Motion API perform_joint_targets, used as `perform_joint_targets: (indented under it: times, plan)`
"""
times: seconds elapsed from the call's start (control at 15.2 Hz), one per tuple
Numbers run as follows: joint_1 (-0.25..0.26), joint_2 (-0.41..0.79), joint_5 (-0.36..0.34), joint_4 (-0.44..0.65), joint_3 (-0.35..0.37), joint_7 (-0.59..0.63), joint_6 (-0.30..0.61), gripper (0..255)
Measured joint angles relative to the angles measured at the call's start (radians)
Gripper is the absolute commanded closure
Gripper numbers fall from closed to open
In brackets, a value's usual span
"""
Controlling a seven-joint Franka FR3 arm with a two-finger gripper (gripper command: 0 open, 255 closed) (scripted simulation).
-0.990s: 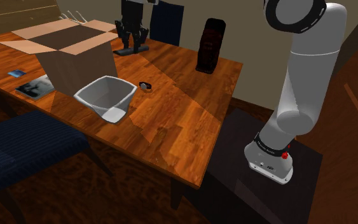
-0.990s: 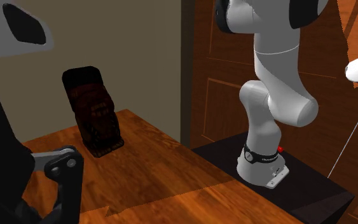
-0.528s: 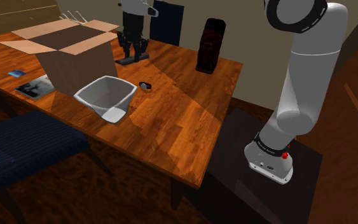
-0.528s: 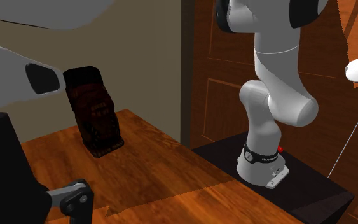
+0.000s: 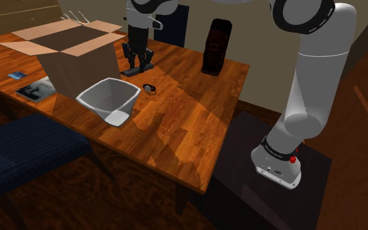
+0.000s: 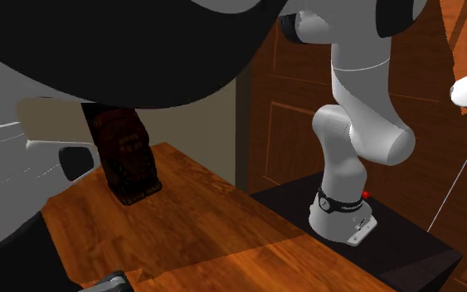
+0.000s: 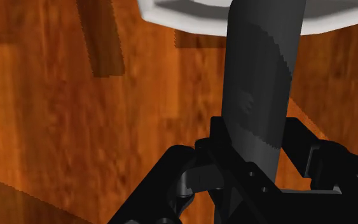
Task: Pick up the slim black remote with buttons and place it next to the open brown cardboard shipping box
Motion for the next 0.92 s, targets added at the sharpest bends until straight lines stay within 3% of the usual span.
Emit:
perform_joint_targets:
  times: [0.92]
  plan:
    - [0.003,0.038,0.0,-0.12,-0.003,-0.025,0.165,255]
